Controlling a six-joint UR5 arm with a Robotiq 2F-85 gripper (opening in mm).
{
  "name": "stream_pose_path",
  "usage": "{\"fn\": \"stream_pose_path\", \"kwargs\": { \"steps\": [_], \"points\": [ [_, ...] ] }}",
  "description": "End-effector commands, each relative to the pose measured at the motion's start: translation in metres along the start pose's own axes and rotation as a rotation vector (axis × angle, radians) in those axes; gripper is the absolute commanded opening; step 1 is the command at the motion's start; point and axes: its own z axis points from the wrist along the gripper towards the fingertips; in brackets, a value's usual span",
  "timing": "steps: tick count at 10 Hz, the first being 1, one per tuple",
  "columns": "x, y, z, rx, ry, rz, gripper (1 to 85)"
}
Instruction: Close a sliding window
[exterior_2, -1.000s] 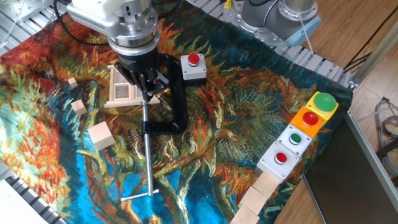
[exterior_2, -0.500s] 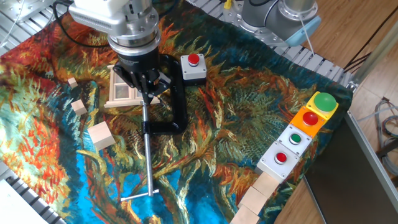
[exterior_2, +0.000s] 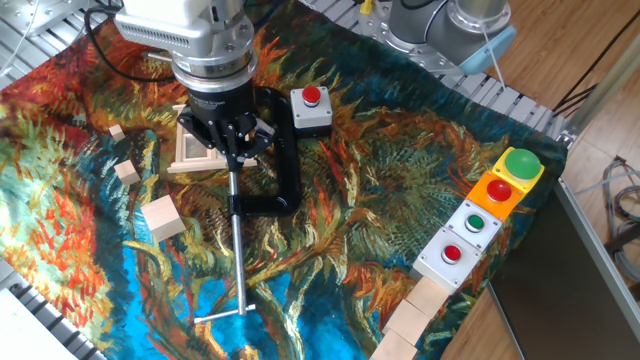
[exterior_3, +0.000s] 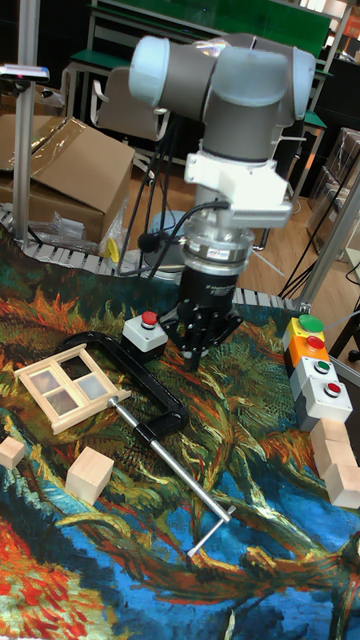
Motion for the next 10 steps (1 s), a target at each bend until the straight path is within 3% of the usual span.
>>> {"fn": "stream_pose_path", "kwargs": {
  "steps": [1,2,4,5,7,10],
  "points": [
    [0.025,-0.018,0.023,0.018,0.000,-0.045,1.3],
    [0.026,-0.016,0.023,0.011,0.002,-0.050,1.3],
    [0.039,-0.032,0.022,0.069,0.057,-0.103,1.3],
    [0.042,-0.026,0.022,0.045,0.066,-0.094,1.3],
    [0.039,-0.035,0.022,0.078,0.057,-0.124,1.3],
    [0.037,-0.030,0.033,0.074,0.062,-0.114,1.3]
  ]
}}
